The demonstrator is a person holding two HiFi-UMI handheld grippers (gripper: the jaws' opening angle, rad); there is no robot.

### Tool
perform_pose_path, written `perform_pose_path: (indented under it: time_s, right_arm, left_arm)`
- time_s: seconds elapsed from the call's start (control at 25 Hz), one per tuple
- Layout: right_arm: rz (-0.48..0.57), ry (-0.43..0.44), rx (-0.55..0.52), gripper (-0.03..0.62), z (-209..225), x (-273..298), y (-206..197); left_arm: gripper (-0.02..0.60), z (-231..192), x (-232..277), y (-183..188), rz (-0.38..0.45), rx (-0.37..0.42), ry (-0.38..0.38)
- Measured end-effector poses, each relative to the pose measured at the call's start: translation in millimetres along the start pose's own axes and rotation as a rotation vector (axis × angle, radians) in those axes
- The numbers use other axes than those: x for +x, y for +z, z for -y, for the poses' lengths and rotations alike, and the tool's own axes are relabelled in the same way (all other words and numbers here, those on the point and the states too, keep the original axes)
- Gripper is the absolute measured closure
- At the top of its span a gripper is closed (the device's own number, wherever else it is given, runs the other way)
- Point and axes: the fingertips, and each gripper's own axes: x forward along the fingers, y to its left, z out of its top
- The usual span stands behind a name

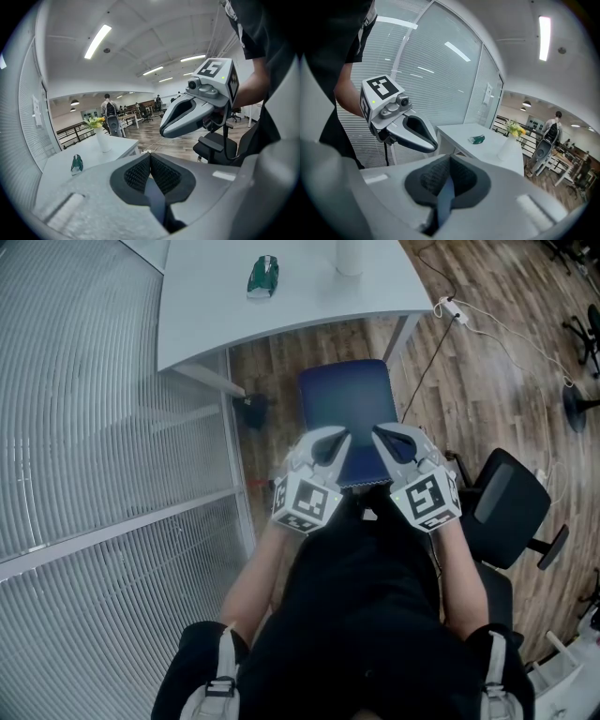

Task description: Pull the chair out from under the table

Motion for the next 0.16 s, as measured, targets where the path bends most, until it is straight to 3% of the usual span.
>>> perform_pose_path:
  time_s: [0.16]
  right_arm:
    - [-0.011, -0.004, -0.001, 0.595, 0.8, -2.4, 1.9]
  left_arm:
    - [0.571, 0.8, -0.7, 0.6, -0.004, 0.001, -0.004]
